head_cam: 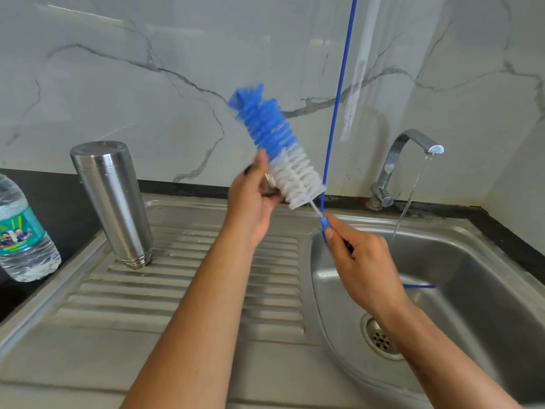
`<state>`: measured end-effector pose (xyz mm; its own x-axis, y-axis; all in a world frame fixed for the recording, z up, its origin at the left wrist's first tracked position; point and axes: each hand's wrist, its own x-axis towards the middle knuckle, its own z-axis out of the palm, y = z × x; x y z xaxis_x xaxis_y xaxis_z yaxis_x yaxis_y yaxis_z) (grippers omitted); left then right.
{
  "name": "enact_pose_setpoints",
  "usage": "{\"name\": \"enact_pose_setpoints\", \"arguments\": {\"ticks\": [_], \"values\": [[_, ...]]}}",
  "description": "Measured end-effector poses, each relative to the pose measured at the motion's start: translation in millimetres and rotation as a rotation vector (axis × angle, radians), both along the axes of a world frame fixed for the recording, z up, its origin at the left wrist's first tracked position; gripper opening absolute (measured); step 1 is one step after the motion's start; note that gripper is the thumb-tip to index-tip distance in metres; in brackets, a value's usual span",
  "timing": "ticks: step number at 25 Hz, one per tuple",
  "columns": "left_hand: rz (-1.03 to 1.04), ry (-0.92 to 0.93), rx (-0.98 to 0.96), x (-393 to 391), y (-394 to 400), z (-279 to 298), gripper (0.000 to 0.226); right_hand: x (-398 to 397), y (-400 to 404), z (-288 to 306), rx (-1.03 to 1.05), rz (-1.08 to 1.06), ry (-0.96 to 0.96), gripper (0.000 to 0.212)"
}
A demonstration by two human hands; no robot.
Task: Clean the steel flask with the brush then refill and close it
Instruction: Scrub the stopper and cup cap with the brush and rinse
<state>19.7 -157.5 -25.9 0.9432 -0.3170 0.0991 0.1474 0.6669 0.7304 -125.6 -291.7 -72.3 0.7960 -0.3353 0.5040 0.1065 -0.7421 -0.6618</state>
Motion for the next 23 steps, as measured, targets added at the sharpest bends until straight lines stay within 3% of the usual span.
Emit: {"name": "enact_pose_setpoints", "arguments": {"ticks": [3, 7, 10, 13, 19, 23], "values": [[0.058, 0.034, -0.177, 18, 21, -3, 0.034, -1, 5, -3, -0.041, 0.099, 0.051, 0.035], [-0.134, -0.025, -0.037, -2, 10, 5, 0.037, 3, -2, -4, 0.124, 0.001, -0.034, 0.033], [-0.123, -0.074, -0.020, 0, 12, 6, 0.024, 4, -3, -7, 0.133, 0.044, -0.023, 0.032], [-0.065, -0.049, 0.032, 8, 16, 0, 0.036, 5, -1, -9, 0.125, 0.058, -0.029, 0.031], [-0.163, -0.045, 0.074, -14, -1, 7, 0.009, 4, -4, -9, 0.140, -0.048, -0.097, 0.035], [0.041, -0.019, -0.065, -3, 2, 6, 0.018, 4, 2, -10, 0.082, 0.058, 0.007, 0.034]]}}
